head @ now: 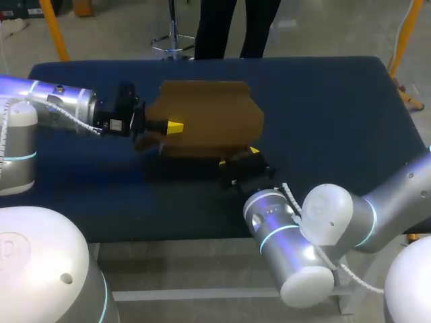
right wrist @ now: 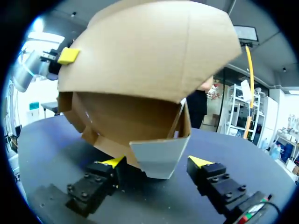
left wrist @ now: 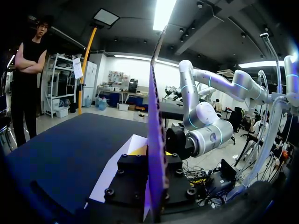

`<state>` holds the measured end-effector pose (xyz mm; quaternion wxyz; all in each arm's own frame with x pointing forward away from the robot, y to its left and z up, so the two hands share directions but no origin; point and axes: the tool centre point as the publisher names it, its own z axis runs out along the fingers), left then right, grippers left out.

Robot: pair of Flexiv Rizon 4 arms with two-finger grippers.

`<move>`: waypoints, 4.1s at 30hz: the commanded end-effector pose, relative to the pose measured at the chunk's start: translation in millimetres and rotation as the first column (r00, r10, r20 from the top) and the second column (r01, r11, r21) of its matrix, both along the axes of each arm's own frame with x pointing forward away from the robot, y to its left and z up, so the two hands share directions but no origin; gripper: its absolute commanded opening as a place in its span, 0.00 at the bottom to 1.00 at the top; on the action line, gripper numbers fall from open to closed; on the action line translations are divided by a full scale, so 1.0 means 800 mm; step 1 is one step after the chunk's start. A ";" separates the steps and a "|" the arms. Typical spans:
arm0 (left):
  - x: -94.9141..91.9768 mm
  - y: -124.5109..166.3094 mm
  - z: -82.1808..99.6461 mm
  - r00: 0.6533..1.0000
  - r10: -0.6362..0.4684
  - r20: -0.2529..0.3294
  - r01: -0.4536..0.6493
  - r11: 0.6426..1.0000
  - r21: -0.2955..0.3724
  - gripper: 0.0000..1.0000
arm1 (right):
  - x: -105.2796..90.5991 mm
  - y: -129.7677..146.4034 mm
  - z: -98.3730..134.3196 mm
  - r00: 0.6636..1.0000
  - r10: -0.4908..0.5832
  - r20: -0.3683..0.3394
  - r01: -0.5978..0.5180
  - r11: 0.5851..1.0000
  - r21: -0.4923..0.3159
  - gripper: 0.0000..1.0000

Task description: Assemble the packaging by folding the flat box into shape, placing the metal phone stand inside, and closing the box properly

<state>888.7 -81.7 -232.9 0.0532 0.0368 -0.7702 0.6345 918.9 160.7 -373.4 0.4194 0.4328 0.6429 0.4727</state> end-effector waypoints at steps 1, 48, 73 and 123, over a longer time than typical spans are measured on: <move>0.000 0.000 -0.001 1.000 -0.001 0.000 0.001 1.000 -0.001 0.00 | -0.017 -0.020 0.009 0.999 0.043 -0.017 -0.043 0.999 -0.009 1.00; -0.023 0.000 0.088 0.993 0.022 -0.118 -0.023 1.000 -0.008 0.00 | -0.132 -0.116 0.030 0.992 0.122 0.032 -0.125 0.987 0.100 1.00; 0.000 -0.013 0.068 0.990 -0.002 -0.142 -0.006 0.999 -0.051 0.00 | -0.135 -0.118 0.030 0.993 0.117 0.019 -0.118 0.989 0.093 1.00; -0.061 -0.013 0.030 0.957 -0.088 0.276 0.085 0.996 0.023 0.00 | -0.126 -0.099 0.022 0.991 0.134 -0.015 -0.132 0.988 0.075 1.00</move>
